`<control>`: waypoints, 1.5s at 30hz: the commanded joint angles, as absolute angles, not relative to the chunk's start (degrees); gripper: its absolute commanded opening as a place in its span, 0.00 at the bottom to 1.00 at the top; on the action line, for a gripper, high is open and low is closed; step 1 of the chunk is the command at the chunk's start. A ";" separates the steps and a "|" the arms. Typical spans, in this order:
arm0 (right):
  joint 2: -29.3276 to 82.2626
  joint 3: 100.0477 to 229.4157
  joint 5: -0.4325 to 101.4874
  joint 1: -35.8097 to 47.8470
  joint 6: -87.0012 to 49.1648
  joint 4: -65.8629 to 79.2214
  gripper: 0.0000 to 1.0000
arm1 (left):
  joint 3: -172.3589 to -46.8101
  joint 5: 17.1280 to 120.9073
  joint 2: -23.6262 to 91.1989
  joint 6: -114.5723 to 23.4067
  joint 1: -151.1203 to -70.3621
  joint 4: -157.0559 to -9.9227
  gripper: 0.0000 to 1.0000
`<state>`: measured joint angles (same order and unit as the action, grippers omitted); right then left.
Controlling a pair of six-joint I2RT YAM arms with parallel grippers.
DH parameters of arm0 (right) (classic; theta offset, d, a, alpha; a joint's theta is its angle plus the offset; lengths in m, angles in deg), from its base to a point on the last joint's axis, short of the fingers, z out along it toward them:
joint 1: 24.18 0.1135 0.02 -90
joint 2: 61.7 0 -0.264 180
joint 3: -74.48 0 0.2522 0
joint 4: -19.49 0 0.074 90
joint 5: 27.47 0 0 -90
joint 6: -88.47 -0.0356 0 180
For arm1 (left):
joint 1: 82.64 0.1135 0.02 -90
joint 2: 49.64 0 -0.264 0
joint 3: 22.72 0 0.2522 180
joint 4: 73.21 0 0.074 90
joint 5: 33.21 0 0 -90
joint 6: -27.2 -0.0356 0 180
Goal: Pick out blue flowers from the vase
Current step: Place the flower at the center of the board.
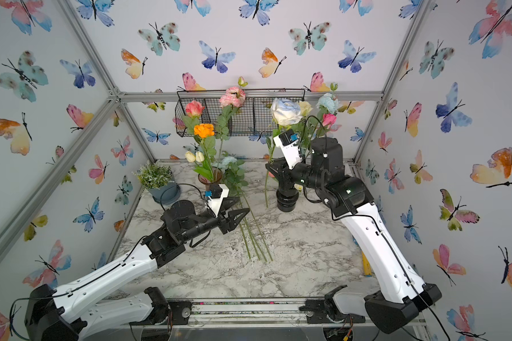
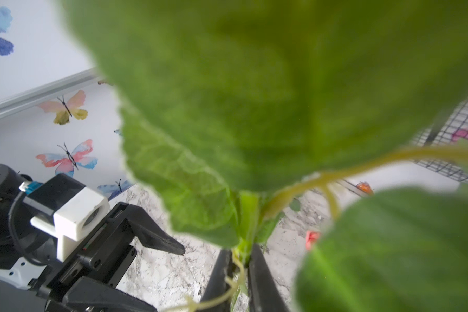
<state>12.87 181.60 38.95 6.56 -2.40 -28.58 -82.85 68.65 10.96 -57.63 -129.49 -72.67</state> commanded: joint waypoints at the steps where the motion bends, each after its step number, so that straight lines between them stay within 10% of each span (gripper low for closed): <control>1: 12.43 178.27 41.25 9.08 -2.96 -25.88 0.14 | -82.74 70.29 11.75 -58.73 -129.84 -70.19 0.60; 13: 14.81 172.16 47.67 20.74 -5.40 -20.48 0.15 | -82.60 69.24 17.31 -59.72 -129.93 -68.48 0.58; 27: 14.59 168.05 51.26 21.26 -6.23 -18.18 0.17 | -80.79 69.44 17.04 -58.26 -129.75 -67.77 0.01; 45: 7.63 160.44 54.30 21.26 -5.92 -15.39 0.48 | -78.80 68.83 15.49 -54.69 -126.82 -66.76 0.00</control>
<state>11.14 162.52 52.59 21.18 -6.16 -16.93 -79.57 68.47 17.45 -56.74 -128.90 -68.75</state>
